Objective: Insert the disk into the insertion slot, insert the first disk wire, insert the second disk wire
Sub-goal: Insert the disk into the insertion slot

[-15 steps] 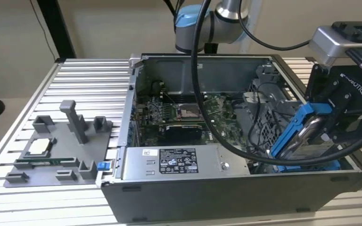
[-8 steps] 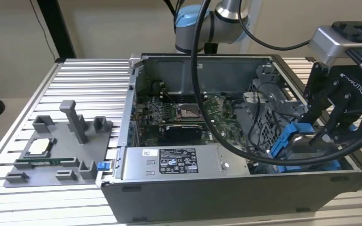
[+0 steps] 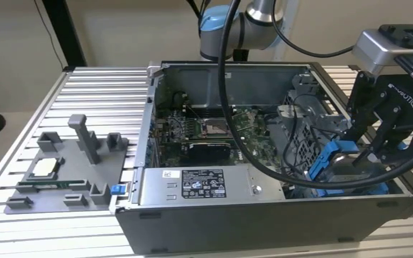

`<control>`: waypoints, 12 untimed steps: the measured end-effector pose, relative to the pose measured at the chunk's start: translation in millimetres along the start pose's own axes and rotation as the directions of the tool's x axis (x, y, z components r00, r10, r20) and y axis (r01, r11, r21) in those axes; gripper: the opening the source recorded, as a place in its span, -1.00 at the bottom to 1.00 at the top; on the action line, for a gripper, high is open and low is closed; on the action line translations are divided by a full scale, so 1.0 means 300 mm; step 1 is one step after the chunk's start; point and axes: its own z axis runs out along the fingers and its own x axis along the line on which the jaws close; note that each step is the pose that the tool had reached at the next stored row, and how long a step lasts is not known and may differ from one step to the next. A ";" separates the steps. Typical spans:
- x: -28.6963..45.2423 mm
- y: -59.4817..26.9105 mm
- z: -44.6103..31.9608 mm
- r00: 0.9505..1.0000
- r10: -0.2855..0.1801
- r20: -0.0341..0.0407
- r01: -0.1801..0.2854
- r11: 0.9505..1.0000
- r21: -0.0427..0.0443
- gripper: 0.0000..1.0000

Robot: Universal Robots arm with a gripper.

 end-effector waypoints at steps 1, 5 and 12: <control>0.000 0.000 0.000 1.000 0.000 0.000 0.000 1.000 0.000 -1.00; 0.000 0.000 0.000 1.000 0.000 0.000 0.000 1.000 0.000 1.00; 0.000 0.000 0.000 1.000 0.000 0.000 0.000 1.000 0.000 1.00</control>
